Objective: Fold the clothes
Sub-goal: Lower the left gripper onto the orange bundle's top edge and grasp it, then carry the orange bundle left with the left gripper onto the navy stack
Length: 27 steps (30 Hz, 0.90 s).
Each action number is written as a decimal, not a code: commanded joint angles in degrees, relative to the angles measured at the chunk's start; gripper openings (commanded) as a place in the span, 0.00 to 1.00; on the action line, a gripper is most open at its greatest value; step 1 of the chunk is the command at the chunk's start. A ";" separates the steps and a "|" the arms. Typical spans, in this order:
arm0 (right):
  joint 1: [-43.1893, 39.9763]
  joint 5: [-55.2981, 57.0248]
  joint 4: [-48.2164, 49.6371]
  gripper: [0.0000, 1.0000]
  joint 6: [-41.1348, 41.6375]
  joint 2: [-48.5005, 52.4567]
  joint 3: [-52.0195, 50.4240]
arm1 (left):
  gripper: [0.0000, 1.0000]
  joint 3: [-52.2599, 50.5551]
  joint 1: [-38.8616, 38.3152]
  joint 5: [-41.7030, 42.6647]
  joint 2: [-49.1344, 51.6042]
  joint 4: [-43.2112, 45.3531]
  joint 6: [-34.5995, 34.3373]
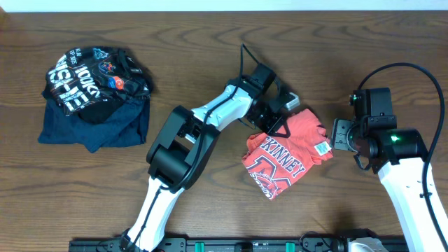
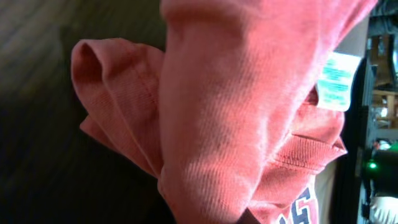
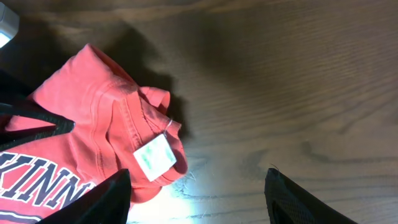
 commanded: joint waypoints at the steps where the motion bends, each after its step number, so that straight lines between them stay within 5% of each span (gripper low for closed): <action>1: -0.55 0.07 -0.04 0.67 0.85 -0.35 0.68 | 0.06 -0.28 0.72 2.01 0.92 -0.24 0.39; 15: -0.55 0.52 -0.28 0.67 0.83 -0.37 0.68 | 0.06 2.05 16.00 -16.63 -18.51 -12.24 0.59; 27: -0.55 0.52 -0.24 0.67 0.83 -0.35 0.68 | 0.06 2.05 36.28 -24.50 -33.88 -7.08 -2.23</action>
